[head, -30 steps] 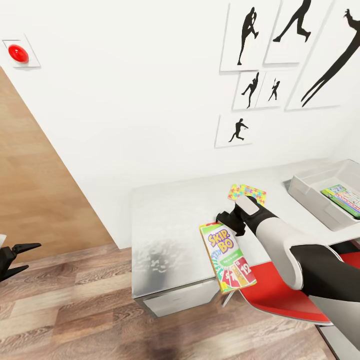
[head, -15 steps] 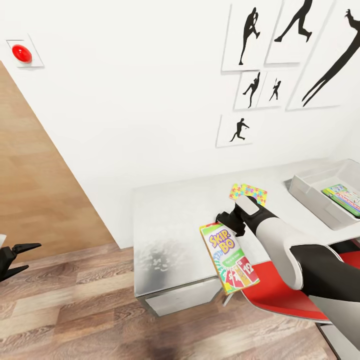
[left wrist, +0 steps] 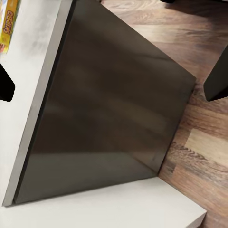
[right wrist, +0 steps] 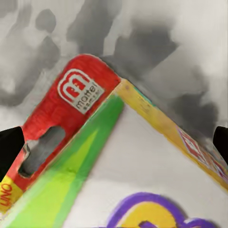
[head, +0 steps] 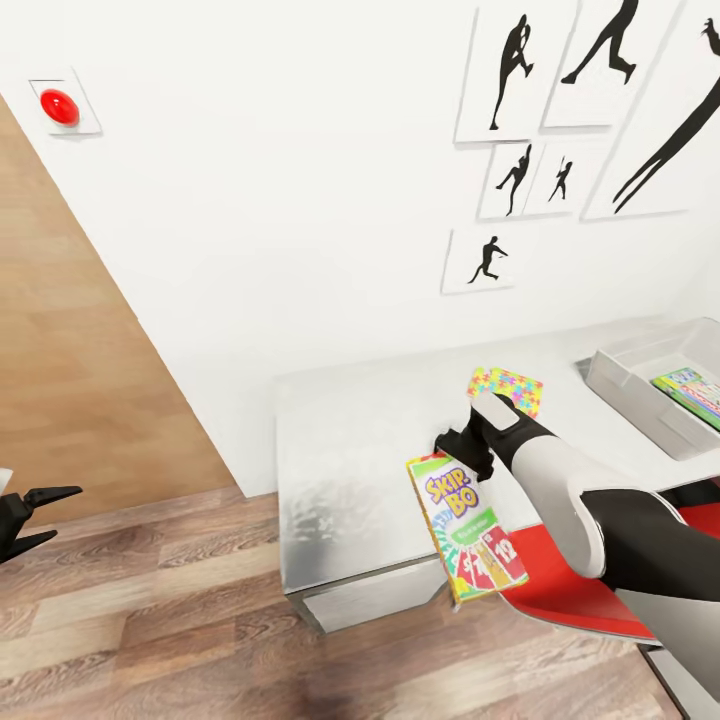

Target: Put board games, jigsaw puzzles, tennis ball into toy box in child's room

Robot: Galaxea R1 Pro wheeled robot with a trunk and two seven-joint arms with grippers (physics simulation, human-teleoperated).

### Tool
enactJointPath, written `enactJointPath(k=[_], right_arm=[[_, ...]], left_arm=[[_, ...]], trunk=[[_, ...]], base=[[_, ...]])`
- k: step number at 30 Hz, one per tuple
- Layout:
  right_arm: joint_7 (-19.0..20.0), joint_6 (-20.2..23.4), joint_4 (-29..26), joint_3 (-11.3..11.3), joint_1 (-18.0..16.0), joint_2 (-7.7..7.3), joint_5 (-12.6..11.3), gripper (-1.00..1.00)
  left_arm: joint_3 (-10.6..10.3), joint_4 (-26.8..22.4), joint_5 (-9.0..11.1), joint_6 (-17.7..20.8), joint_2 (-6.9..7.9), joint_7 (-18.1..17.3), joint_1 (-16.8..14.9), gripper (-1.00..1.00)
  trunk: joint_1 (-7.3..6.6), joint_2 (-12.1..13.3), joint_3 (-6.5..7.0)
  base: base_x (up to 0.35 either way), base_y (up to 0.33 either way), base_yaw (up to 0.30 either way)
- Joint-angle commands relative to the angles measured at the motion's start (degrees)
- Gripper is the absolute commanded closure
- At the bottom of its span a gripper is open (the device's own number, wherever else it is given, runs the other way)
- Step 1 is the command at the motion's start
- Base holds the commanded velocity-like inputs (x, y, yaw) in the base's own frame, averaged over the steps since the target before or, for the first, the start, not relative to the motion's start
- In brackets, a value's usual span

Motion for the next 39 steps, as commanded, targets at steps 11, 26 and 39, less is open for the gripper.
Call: enactJointPath(k=[11,26,39], right_arm=[[-0.6,1.1,0.0,-0.1,0.0,-0.04,-0.3,-1.00],[-0.6,1.2,-0.1,-0.1,0.0,-0.29,-0.2,-1.00],[-0.9,1.2,-0.9,0.0,0.0,-0.30,0.4,-1.00]], left_arm=[[0.1,0.0,-0.6,0.2,-0.04,-0.6,-0.1,-1.00],[0.1,0.0,-0.6,0.2,-0.05,-0.6,-0.1,-1.00],[0.0,0.0,-0.6,0.2,-0.05,-0.6,-0.1,-1.00]], trunk=[[0.02,-0.1,-0.08],[0.02,-0.1,-0.08],[0.02,-0.1,-0.08]], base=[[-0.003,0.106,0.000],[-0.013,0.048,0.000],[0.000,0.000,0.000]])
